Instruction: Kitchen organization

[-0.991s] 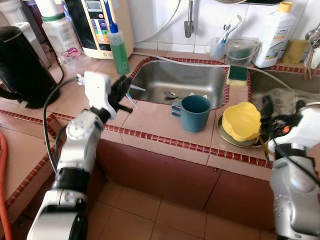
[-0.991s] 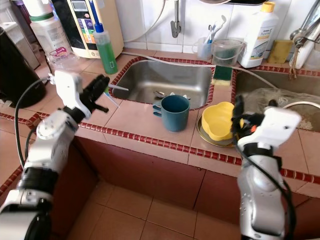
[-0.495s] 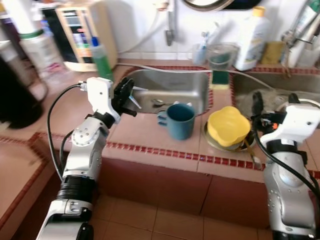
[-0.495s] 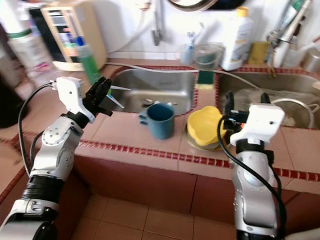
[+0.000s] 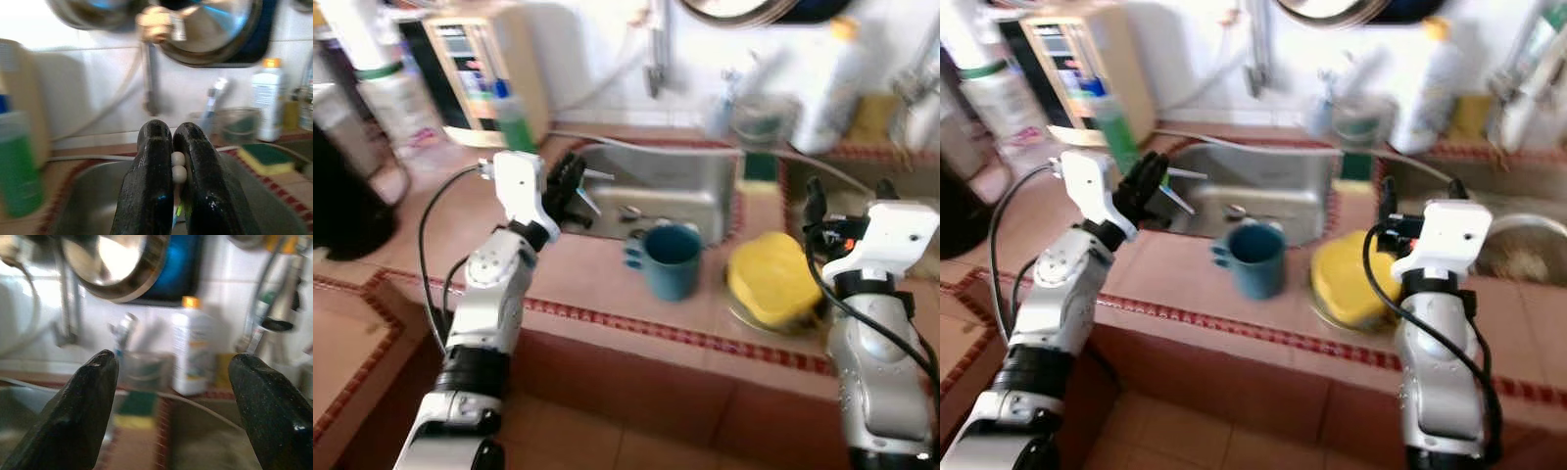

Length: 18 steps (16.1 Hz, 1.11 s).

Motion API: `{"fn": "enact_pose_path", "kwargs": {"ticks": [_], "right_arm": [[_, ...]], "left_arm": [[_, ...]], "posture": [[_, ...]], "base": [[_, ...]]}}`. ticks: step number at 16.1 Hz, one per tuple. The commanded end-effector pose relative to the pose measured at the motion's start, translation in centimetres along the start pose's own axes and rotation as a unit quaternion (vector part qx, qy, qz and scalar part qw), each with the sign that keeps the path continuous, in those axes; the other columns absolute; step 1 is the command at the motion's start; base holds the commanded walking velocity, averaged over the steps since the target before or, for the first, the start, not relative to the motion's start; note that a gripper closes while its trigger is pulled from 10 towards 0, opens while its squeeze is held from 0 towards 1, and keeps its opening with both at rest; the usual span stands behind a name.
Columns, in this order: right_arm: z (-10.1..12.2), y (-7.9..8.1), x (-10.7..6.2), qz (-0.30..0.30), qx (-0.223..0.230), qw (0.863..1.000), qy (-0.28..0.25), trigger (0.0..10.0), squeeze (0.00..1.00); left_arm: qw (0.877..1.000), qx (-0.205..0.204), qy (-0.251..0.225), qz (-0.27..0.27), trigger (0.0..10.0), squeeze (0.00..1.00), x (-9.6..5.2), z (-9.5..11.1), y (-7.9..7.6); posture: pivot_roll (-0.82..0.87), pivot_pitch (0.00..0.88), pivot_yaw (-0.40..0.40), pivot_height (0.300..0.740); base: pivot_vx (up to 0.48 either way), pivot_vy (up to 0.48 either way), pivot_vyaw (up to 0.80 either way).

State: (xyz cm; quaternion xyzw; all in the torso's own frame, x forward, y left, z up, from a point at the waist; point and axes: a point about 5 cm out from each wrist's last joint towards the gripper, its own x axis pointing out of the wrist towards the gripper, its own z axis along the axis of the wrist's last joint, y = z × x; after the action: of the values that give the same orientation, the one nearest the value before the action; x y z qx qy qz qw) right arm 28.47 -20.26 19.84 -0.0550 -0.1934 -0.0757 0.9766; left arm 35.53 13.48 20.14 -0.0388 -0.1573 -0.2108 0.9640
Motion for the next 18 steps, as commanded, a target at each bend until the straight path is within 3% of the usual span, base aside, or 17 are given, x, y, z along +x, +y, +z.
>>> {"fn": "enact_pose_path", "kwargs": {"ticks": [1, 18], "right_arm": [[0.20, 0.79, 0.20, 0.016, 0.006, 1.000, -0.005, 10.0, 0.00], [0.02, 1.17, 0.28, 0.028, 0.006, 1.000, -0.003, 10.0, 0.00]], "left_arm": [[1.000, 0.004, -0.001, 0.016, 10.0, 0.00, -0.21, 0.41, 0.93], [1.000, -0.004, 0.000, 0.014, 10.0, 0.00, -0.16, 0.57, 0.76]], "posture": [[-0.20, 0.000, 0.124, 0.740], [-0.20, 0.000, 0.118, 0.740]], "base": [[0.000, 0.000, 0.00], [0.282, 0.000, 0.00]]}}
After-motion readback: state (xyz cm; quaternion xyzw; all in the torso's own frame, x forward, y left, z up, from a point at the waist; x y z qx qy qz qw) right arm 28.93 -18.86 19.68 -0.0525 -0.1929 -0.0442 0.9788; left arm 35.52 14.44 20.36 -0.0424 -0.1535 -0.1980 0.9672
